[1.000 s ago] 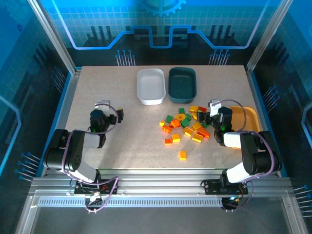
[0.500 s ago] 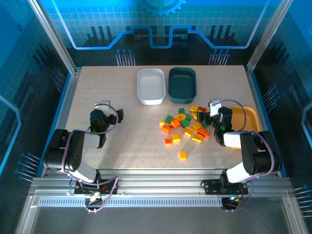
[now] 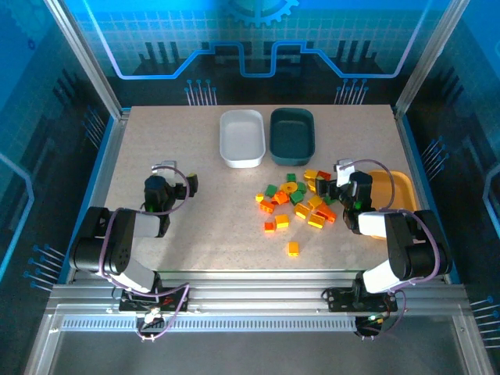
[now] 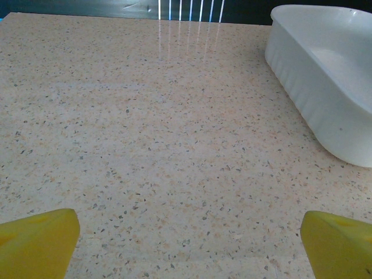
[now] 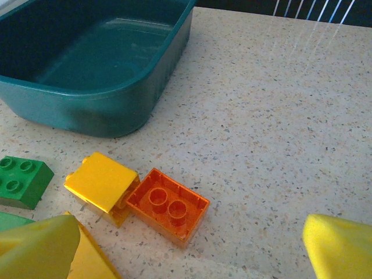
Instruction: Sort the legos into containers by color
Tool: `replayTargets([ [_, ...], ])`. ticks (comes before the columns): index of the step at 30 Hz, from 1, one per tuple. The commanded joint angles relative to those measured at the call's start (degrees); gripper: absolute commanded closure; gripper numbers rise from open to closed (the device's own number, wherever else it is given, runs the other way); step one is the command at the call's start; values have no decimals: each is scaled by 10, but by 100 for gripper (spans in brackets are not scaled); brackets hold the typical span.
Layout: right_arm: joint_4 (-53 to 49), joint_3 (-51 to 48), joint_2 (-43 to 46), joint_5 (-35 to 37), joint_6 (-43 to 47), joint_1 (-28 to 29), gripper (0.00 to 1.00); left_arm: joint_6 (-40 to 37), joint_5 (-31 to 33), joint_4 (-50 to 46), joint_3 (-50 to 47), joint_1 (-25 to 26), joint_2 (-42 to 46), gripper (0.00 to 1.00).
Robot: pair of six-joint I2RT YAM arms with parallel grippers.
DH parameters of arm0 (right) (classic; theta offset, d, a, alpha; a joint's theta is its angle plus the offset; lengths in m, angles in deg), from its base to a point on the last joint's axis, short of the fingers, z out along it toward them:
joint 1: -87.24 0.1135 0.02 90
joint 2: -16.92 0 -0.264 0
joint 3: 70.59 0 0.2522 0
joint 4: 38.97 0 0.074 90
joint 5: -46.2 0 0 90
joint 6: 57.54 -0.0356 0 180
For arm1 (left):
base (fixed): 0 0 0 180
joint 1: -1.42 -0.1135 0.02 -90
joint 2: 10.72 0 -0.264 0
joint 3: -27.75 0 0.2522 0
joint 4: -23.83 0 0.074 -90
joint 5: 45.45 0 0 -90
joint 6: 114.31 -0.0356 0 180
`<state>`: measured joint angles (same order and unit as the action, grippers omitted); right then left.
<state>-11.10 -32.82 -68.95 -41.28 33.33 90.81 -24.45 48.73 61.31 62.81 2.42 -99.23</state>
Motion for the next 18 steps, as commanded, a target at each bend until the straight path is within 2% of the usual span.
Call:
replayTargets([
  [1,12,10,-5,1,2,1,0,-8,-9,4,9,-4,0,1],
  [18,11,11,-5,-8,0,-4,0,-8,-9,4,9,-4,0,1],
])
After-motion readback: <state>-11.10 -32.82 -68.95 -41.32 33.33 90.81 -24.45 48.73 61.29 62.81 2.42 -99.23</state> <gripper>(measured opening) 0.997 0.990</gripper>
